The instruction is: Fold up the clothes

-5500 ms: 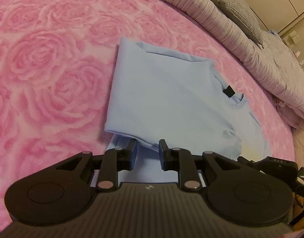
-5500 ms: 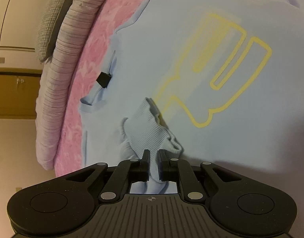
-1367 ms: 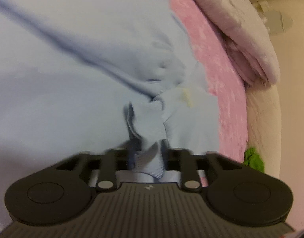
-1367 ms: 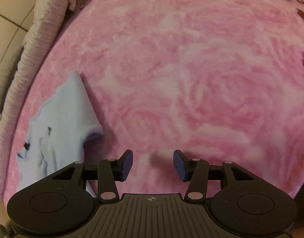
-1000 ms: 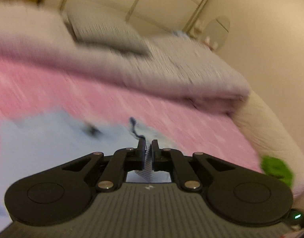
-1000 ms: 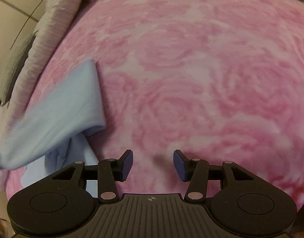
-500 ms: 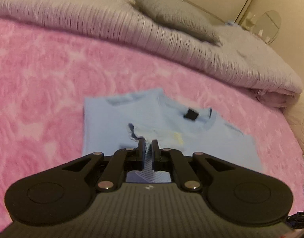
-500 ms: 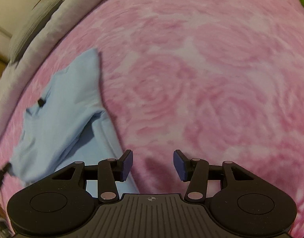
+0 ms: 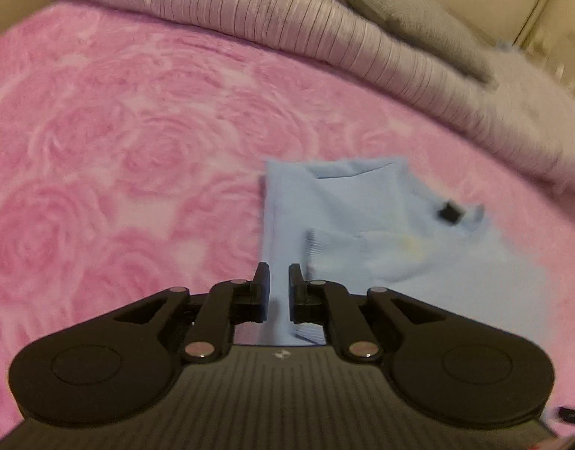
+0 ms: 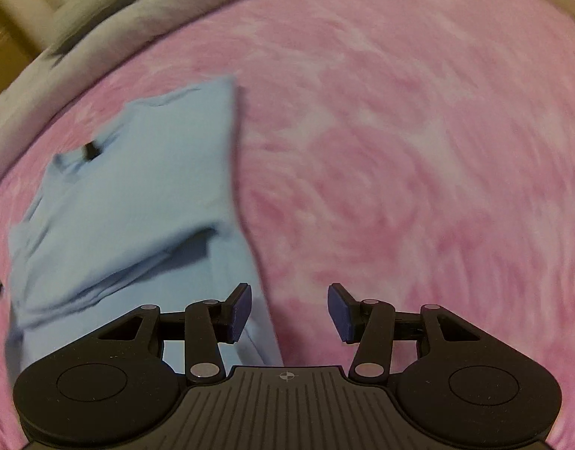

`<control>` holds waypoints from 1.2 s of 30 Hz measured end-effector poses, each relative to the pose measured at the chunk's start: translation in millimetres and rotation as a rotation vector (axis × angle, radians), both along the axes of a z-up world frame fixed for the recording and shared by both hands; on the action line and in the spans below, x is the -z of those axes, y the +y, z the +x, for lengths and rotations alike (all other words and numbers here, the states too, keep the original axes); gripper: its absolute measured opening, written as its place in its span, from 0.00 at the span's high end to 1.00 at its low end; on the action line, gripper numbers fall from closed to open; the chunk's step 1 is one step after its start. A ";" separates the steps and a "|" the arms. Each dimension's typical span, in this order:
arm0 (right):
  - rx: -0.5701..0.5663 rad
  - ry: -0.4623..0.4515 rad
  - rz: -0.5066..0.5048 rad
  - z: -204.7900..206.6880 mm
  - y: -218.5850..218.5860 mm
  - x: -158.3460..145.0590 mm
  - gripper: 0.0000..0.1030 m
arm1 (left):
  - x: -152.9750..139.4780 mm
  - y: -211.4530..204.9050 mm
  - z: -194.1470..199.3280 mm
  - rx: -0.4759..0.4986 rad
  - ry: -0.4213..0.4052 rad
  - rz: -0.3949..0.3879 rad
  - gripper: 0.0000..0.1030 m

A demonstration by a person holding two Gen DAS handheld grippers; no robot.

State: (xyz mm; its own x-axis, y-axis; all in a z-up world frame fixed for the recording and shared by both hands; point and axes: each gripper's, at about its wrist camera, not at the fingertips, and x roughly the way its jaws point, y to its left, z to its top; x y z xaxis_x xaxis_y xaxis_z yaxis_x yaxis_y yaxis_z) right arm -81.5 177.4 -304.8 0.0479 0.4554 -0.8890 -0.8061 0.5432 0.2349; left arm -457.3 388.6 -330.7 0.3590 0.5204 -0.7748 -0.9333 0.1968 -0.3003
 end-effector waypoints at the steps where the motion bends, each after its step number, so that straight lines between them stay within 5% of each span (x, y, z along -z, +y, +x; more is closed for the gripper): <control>1: -0.037 -0.010 0.006 -4.5 3.1 -0.4 0.52 | 0.7 -5.8 1.5 0.042 -0.015 -0.018 0.95; 3: -0.115 -0.023 0.012 -14.8 7.3 1.7 0.53 | 2.1 -17.7 4.6 0.126 -0.044 -0.055 0.95; 6: -0.176 -0.071 -0.104 -24.6 2.1 19.9 0.53 | 19.7 -39.7 6.7 0.209 0.080 -0.117 0.92; 8: -0.164 -0.065 -0.132 -19.9 -13.0 25.9 0.53 | 30.5 -55.6 -8.4 0.178 0.161 -0.164 0.93; 11: -0.140 -0.053 -0.186 -6.1 -35.0 19.5 0.53 | 24.8 -84.6 -44.0 0.091 0.175 -0.190 0.92; 16: -0.188 -0.074 -0.136 -10.0 -40.2 -6.6 0.53 | 1.7 -131.1 -62.5 0.062 0.226 -0.183 0.93; 20: -0.338 -0.140 0.015 -44.2 -39.5 -25.4 0.53 | -3.9 -152.5 -52.5 0.086 0.203 -0.150 0.92; 25: -0.436 -0.084 -0.082 -80.9 -58.4 8.5 0.53 | 14.8 -170.6 -38.5 0.183 0.239 -0.189 0.92; 27: -0.444 -0.089 -0.174 -88.3 -78.7 26.5 0.53 | 19.9 -190.3 -51.6 0.217 0.248 -0.184 0.92; 31: -0.426 -0.165 -0.186 -98.4 -116.8 19.4 0.53 | 15.7 -211.2 -85.0 0.184 0.211 -0.245 0.92; 34: -0.318 -0.136 -0.285 -97.1 -116.5 6.2 0.53 | 0.2 -210.6 -82.3 0.225 0.276 -0.319 0.94; 36: -0.243 -0.116 -0.263 -100.2 -116.8 -15.5 0.53 | -18.2 -209.3 -74.4 0.269 0.313 -0.331 0.92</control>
